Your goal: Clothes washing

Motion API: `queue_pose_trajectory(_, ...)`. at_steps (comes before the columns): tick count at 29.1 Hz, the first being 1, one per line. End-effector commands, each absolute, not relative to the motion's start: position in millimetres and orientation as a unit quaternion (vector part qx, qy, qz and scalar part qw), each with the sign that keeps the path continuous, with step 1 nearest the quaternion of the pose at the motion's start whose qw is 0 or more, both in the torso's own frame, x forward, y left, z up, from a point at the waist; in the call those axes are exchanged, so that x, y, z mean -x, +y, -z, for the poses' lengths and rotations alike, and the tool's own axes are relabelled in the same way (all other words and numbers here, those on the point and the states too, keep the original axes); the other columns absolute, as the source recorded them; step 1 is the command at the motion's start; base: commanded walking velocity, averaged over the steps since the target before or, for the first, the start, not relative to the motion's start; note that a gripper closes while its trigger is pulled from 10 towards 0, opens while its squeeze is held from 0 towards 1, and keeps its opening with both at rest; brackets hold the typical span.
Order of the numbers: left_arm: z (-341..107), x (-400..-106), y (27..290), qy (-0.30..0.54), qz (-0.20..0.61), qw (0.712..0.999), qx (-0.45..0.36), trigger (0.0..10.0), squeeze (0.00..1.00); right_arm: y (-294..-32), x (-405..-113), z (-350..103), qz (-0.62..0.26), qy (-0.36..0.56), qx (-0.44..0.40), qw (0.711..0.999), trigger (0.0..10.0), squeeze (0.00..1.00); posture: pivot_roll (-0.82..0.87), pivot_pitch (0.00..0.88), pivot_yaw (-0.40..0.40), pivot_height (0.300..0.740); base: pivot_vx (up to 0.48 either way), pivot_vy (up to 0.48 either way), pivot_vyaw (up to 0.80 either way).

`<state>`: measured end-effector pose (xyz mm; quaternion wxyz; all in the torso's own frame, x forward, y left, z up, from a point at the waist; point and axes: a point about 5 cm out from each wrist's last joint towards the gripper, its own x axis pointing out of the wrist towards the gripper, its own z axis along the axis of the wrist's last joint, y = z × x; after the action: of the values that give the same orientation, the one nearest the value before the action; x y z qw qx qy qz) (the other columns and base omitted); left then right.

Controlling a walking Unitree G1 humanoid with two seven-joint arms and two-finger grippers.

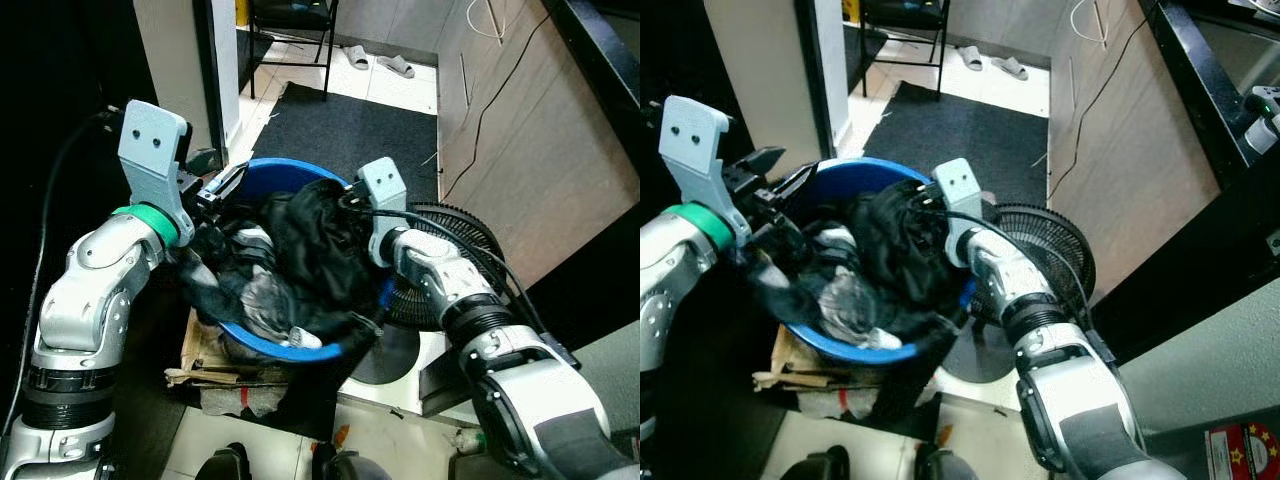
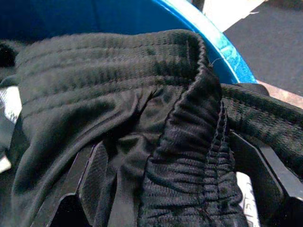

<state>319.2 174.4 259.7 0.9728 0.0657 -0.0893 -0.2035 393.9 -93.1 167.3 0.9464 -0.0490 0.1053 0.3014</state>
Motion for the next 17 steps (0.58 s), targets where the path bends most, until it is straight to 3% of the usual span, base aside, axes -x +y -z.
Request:
queue_pose_trajectory(1, -258, -319, 171, -0.084, 0.21, 0.972, -0.063, 10.0, 0.0, -101, -389, -148, -0.293, 0.146, 0.054, 0.943, 10.0, 0.0, 0.07, 0.129, -0.043, 0.74, 0.0, 0.0, 0.0)
queue_pose_trajectory(9, -258, -319, 171, -0.085, 0.208, 0.973, -0.062, 10.0, 0.0, -106, -392, -147, -0.269, 0.147, 0.043, 0.951, 10.0, 0.0, 0.07, 0.13, -0.04, 0.74, 0.0, 0.0, 0.0)
queue_pose_trajectory(10, -259, -320, 172, -0.085, 0.206, 0.973, -0.061, 10.0, 0.0, -108, -395, -150, -0.256, 0.142, 0.022, 0.956, 0.0, 0.0, 0.08, 0.131, -0.037, 0.74, 0.0, 0.0, 0.0)
queue_pose_trajectory(17, -261, -321, 174, -0.088, 0.199, 0.974, -0.057, 10.0, 0.0, -110, -399, -162, -0.243, 0.117, -0.053, 0.962, 0.0, 0.0, 0.08, 0.133, -0.037, 0.74, 0.0, 0.0, 0.0)
